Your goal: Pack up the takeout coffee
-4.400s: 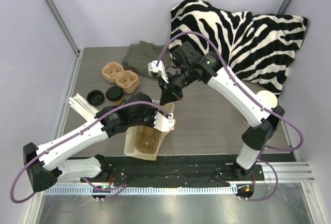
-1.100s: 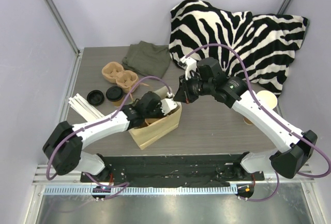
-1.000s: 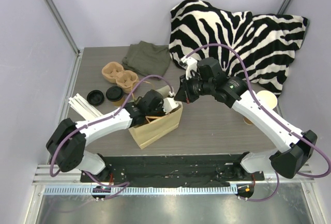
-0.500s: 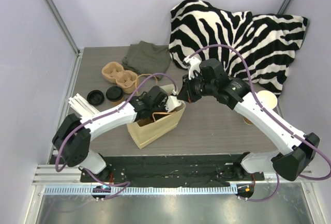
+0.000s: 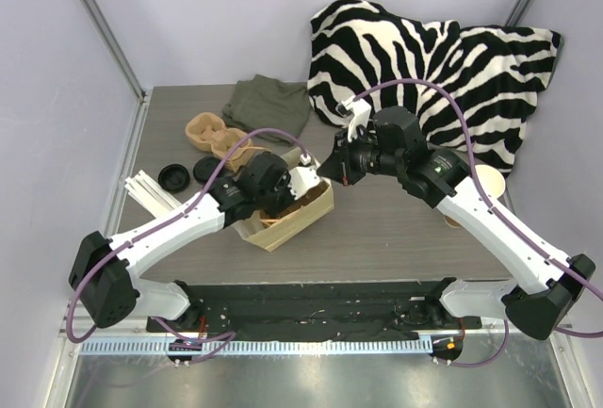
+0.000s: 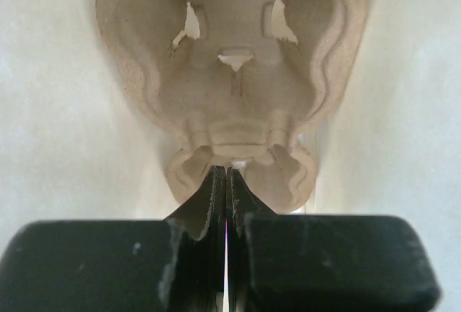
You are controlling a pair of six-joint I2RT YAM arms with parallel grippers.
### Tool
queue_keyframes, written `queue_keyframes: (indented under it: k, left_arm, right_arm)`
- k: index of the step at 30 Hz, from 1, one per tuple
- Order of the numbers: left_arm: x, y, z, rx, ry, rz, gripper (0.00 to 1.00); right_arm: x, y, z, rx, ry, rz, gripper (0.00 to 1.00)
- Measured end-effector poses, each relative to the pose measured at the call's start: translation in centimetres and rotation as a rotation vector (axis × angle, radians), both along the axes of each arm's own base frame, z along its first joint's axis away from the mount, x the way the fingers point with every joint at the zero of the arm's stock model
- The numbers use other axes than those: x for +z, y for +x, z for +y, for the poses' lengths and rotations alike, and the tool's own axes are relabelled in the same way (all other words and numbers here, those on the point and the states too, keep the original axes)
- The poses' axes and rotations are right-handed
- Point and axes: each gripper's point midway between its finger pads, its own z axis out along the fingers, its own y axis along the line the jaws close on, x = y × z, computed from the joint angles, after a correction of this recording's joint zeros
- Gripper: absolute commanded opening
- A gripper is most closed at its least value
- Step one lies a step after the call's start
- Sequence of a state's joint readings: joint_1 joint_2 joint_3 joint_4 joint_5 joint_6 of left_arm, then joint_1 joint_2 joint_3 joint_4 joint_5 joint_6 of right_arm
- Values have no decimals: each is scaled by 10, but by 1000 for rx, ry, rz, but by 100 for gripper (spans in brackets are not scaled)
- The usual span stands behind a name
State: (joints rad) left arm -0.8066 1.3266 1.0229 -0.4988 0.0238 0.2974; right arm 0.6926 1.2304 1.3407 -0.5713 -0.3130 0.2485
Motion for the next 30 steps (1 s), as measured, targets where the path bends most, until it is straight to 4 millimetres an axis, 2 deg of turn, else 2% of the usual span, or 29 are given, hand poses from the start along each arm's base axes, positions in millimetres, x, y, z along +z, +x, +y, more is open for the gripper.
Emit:
queue_keyframes:
  k: [4,7,11,14,18,21,25,30]
  left_arm:
    - [-3,-1,-1,-5,-12,2,6]
    - [-3,-10,-1,-23,-58,4,7]
    - [1,-21,3,-30,-114,-9,7]
    - [28,-14,-6,-40,-203,-88,18]
    - [58,-9,-13,-54,-289,-173,21]
    - [71,-9,-17,-69,-326,-210,19]
    - [68,-10,-17,-87,-304,-217,14]
    - [47,-13,-19,-112,-223,-175,10]
  right_arm:
    - [-3,-1,0,2,-3,9,1]
    - [-7,-4,2,12,4,27,1]
    - [-2,-9,9,49,33,12,1]
    - [-19,-11,3,39,1,32,1]
    - [-45,-13,-4,26,-51,68,1]
    - [-46,-15,-6,28,-49,60,1]
    - [-37,-20,-13,21,-27,21,1]
    - [-32,-23,-16,13,-15,7,1]
